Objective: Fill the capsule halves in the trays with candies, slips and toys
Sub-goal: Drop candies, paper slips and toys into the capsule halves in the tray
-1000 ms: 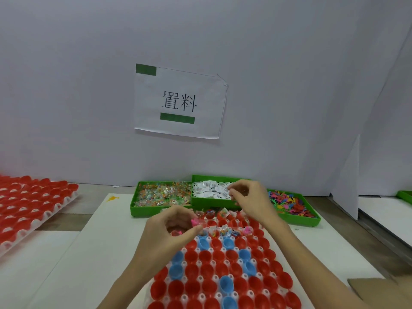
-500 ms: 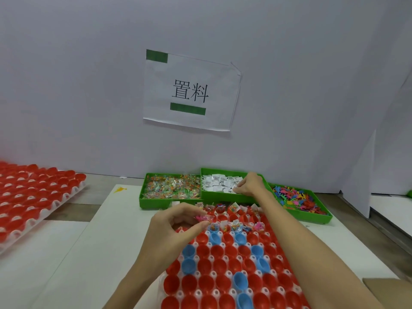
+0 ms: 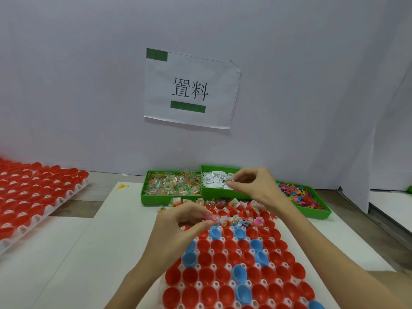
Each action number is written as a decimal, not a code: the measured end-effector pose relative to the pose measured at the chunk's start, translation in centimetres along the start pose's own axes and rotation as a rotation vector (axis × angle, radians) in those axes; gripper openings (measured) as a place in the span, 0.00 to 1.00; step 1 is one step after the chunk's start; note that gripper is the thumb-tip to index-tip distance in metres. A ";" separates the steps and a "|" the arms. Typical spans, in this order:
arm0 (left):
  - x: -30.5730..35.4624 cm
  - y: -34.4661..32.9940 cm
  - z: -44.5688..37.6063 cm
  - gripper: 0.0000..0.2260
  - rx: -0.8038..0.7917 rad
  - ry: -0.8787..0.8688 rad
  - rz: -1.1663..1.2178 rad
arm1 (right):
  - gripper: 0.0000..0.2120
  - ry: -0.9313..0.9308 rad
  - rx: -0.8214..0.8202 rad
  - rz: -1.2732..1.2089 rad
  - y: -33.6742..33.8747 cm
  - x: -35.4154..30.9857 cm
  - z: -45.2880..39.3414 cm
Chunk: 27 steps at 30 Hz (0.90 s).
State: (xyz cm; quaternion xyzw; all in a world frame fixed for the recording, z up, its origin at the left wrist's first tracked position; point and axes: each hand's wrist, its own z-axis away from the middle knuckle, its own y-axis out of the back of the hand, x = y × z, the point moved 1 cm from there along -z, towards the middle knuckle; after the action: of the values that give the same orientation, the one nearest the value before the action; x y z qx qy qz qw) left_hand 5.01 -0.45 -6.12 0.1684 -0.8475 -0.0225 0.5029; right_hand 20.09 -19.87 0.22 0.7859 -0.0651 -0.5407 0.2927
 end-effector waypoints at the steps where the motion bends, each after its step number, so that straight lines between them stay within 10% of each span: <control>1: 0.1 -0.1 0.0 0.07 -0.010 -0.010 -0.001 | 0.07 0.019 -0.074 -0.054 -0.2 -0.7 1.7; 8: 0.7 -0.7 0.4 0.07 -0.085 -0.080 -0.076 | 0.05 0.066 -0.216 -0.037 -2.6 -1.3 8.7; 27: 1.2 -1.9 1.0 0.13 -0.031 0.006 -0.091 | 0.08 0.201 0.072 -0.016 -3.2 -0.2 11.9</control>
State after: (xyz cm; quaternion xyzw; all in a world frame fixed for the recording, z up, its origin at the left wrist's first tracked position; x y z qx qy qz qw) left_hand 4.12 -2.74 -6.00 0.1991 -0.8368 -0.0582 0.5067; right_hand 8.76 -21.83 -4.18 0.8466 -0.0487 -0.4589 0.2650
